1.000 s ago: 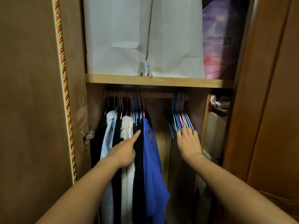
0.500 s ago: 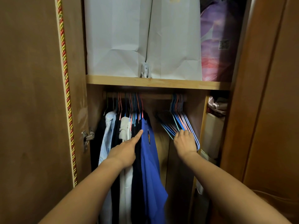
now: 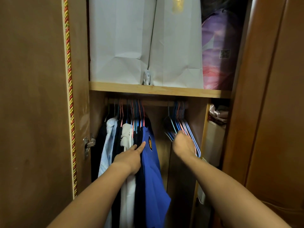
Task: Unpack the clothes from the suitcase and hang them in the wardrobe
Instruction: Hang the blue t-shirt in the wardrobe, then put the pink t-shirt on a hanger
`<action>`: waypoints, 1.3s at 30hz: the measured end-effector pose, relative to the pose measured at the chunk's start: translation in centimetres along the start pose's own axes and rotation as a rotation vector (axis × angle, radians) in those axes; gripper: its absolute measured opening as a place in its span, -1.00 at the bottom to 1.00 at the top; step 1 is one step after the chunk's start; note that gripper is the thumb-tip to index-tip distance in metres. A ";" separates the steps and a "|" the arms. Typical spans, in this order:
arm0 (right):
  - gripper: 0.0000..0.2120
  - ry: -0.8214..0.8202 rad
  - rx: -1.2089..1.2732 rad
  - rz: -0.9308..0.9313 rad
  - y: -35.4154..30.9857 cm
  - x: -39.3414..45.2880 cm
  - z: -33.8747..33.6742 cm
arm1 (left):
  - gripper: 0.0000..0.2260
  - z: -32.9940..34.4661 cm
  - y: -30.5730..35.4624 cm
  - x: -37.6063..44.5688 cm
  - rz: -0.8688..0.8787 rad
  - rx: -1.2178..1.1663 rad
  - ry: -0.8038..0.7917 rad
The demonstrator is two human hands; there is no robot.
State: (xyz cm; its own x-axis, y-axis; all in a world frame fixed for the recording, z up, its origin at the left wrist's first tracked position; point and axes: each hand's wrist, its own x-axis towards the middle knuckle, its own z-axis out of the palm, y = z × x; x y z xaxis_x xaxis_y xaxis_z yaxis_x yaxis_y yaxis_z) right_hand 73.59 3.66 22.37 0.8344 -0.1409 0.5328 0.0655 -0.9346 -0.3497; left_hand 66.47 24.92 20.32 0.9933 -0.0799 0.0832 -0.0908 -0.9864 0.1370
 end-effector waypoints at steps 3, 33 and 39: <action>-0.77 0.047 0.080 0.031 -0.5 0.7 -0.4 | -0.14 -0.1 0.0 0.2 -0.004 -0.014 -0.002; -0.74 0.235 0.593 1.288 22.3 -86.6 -17.1 | -0.54 39.7 27.4 -34.5 0.693 -0.112 -0.290; -0.72 0.223 0.606 1.802 10.8 -111.2 -26.1 | -0.84 41.4 35.3 -55.3 0.824 -0.152 -1.181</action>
State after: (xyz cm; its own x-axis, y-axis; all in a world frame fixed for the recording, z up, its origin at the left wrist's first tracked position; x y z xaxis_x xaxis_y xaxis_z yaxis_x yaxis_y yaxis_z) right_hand -32.78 0.70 -20.55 0.0503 -0.7515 -0.6578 -0.4764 0.5608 -0.6772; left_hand 11.31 -11.48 -20.34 0.1266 -0.7504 -0.6487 -0.5866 -0.5840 0.5611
